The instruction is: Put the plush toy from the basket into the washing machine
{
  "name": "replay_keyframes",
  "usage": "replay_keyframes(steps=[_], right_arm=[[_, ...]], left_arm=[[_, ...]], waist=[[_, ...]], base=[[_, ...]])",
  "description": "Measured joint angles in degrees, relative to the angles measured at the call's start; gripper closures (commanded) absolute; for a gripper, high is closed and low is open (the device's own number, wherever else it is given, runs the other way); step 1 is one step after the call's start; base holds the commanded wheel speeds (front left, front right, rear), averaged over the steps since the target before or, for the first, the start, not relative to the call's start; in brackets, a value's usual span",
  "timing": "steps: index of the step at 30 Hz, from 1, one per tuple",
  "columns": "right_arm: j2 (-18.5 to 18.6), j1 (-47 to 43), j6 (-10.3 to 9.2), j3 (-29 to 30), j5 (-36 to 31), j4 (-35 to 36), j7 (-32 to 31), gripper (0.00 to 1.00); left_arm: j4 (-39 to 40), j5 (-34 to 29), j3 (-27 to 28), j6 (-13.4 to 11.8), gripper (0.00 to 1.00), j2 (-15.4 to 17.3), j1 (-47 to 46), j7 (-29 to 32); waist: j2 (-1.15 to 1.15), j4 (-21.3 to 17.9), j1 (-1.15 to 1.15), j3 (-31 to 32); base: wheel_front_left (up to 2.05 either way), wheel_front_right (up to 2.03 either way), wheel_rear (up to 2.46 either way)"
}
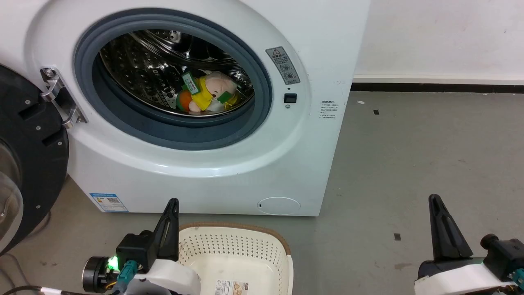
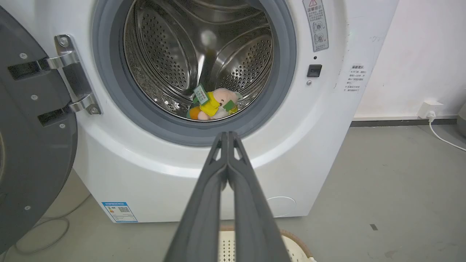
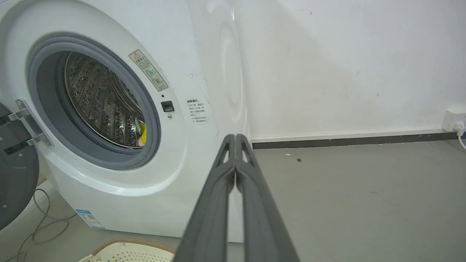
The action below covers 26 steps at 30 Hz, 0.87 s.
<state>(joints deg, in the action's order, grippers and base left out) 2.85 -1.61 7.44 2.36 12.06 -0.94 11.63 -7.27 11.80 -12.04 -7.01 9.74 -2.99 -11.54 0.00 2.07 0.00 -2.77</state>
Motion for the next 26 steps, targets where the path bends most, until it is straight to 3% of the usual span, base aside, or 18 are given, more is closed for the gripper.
replay_keyframes(steps=[26], right_arm=[[0.0,0.1,0.0,-0.6,-3.1,0.1,-3.1,1.0]], left_arm=[[1.9,-3.0,3.2,1.7,1.0,-1.8,0.6,3.1]], waist=[[0.0,-0.6,0.0,0.7]], base=[[0.0,0.0,0.0]])
